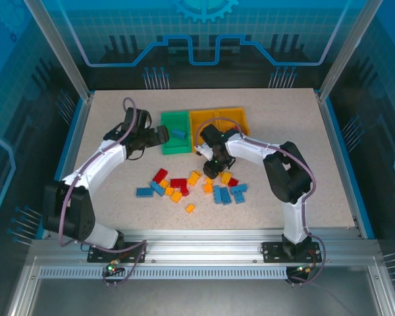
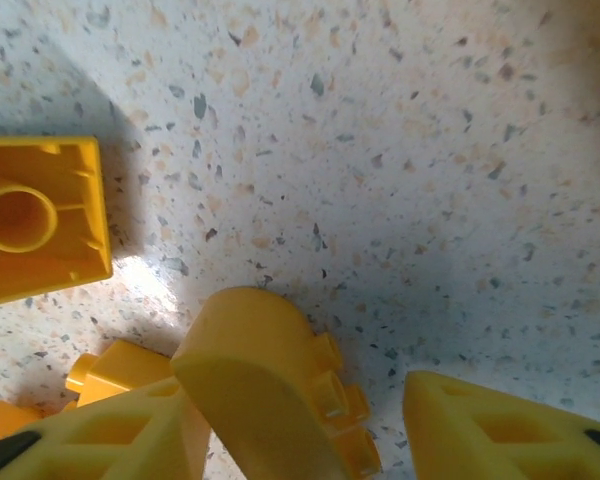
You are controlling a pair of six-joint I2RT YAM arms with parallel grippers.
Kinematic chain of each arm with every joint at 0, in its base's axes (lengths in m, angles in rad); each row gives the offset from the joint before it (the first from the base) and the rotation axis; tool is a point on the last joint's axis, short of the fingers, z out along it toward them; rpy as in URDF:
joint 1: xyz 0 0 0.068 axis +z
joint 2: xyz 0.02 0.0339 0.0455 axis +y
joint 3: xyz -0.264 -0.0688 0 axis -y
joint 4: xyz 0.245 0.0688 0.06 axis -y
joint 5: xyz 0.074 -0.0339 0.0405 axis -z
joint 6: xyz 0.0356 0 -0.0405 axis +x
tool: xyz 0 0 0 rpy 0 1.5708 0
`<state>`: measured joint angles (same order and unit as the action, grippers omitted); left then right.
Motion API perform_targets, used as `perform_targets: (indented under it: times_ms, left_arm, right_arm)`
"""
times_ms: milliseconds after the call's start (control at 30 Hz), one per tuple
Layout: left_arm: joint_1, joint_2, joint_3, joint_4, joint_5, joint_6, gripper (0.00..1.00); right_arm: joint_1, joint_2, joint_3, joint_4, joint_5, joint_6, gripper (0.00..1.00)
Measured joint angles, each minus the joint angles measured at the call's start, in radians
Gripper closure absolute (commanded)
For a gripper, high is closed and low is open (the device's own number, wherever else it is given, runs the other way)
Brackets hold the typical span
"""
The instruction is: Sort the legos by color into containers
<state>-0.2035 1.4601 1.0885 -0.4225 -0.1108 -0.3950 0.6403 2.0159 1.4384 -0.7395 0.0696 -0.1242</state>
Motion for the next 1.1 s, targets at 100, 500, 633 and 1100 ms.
perform_targets:
  times_ms: [100,500,633,1100]
  left_arm:
    - [0.026,-0.047,-0.064,-0.007,0.000,-0.011,0.01]
    - [0.036,-0.092,-0.167,-0.046,-0.028,-0.075,0.01]
    - [0.036,-0.093,-0.216,-0.056,-0.032,-0.135,0.01]
    - [-0.018,-0.093,-0.293,-0.071,-0.018,-0.202,0.04]
  right_arm:
    - [0.000,0.006,0.000,-0.005,-0.002,-0.014,0.67]
    - [-0.021,-0.007,0.134,-0.011,-0.002,0.067,0.80]
    - [-0.064,-0.002,0.267,-0.025,0.002,0.161,0.80]
    - [-0.146,0.324,0.737,-0.191,0.032,0.437,0.66]
